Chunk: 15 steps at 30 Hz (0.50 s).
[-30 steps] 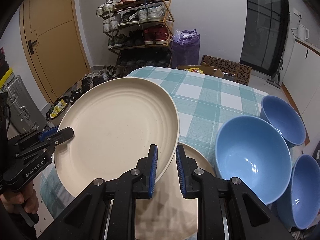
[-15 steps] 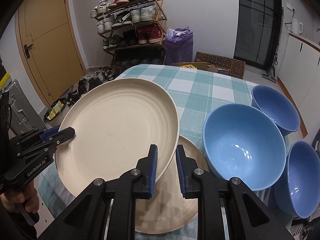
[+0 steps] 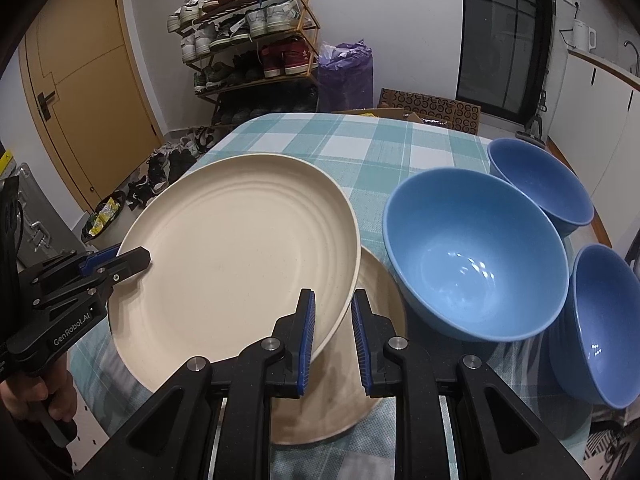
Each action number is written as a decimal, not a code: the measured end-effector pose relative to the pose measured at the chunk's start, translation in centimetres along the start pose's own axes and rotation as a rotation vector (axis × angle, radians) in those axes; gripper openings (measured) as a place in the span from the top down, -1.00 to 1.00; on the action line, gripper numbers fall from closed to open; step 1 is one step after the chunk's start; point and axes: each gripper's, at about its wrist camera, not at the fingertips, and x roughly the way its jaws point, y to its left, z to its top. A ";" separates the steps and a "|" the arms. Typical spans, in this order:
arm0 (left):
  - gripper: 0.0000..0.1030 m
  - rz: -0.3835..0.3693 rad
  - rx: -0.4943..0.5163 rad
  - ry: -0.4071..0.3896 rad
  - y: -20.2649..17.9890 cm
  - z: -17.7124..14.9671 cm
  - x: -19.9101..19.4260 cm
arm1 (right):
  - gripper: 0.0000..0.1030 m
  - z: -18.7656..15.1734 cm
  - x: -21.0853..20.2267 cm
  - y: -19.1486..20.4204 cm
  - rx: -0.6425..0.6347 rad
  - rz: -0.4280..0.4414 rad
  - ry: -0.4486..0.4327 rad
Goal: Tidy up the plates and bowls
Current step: 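Lift the cream plate with both tools and carry it toward the stacked plates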
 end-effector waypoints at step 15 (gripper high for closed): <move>0.67 -0.016 0.020 0.043 -1.1 -1.0 1.9 | 0.63 -2.2 1.3 -1.3 0.030 -0.018 0.043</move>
